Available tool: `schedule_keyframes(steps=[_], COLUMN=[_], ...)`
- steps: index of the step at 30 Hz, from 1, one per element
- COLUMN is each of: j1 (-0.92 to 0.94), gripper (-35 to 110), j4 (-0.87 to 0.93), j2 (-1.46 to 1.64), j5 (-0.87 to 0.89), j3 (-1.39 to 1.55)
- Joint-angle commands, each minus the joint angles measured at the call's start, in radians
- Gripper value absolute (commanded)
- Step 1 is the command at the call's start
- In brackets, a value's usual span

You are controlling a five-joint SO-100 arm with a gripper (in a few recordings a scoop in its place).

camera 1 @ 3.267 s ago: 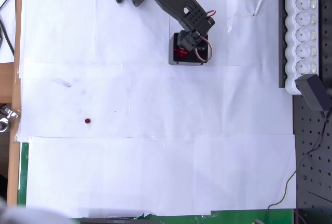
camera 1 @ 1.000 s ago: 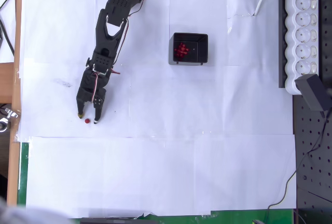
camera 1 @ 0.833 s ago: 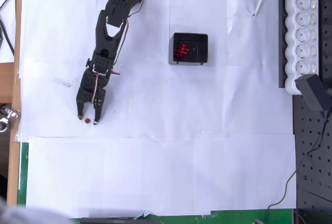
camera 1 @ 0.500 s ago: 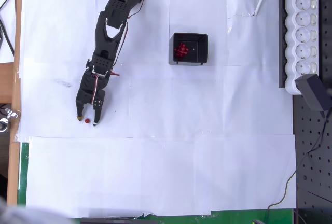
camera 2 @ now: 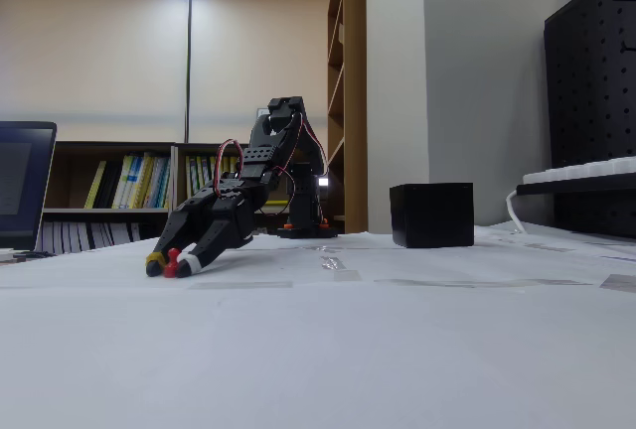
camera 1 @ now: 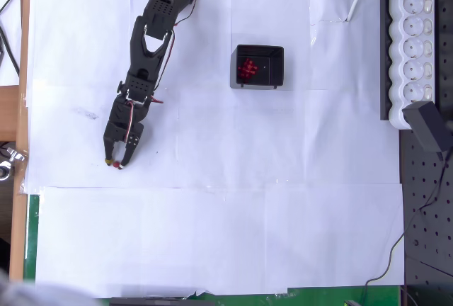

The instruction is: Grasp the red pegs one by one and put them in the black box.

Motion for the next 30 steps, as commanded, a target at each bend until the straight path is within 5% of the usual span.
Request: schedule_keyframes(steps=[1, 4, 9, 14, 22, 30], j1=[0.011, 0.011, -0.018, -0.215, -0.73, -1.095], gripper=[0, 0, 0, 0, 0, 0], j4=[0.003, 0.13, 1.252, 1.77, 1.962, 1.715], j2=[-0.006, -0.066, -0.331, -0.644, -0.966, -0.974], j5=[-0.006, -0.026, -0.089, -0.238, -0.592, -0.787], j3=[-0.003, -0.017, 0.259, 0.33, 0.337, 0.15])
